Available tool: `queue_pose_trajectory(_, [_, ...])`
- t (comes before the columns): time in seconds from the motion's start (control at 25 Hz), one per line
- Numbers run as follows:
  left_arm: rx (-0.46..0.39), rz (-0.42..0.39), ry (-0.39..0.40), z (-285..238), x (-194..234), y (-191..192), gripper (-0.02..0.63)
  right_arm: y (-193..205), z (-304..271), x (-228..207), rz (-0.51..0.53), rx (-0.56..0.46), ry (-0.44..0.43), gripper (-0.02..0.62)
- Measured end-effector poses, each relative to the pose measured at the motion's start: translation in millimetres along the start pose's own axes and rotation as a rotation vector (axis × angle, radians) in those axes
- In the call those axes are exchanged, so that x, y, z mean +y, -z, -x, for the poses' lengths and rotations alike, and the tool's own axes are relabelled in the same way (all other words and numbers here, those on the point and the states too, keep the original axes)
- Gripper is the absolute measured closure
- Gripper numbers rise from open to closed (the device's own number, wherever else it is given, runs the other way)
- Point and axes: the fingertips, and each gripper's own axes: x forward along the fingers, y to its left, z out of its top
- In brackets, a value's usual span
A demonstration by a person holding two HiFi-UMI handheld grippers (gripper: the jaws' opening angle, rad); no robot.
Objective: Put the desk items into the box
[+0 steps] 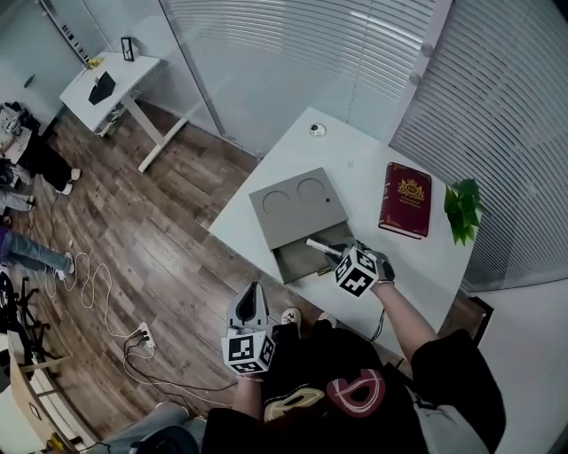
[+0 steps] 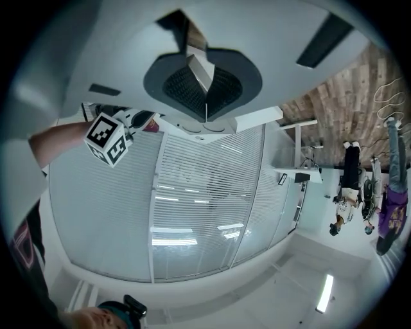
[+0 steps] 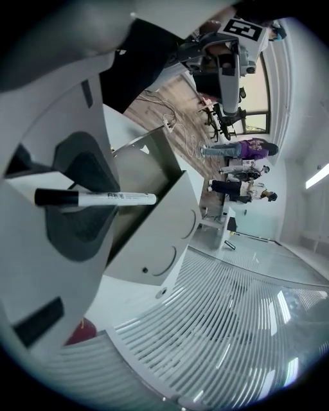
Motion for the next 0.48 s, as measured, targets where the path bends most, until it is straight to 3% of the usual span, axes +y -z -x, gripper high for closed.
queue_pose_trajectory(0.48, [0.010,0.007,-0.060,3,17,2,0.586,-15,-22,3,0.064,0.015,-0.047,0.522])
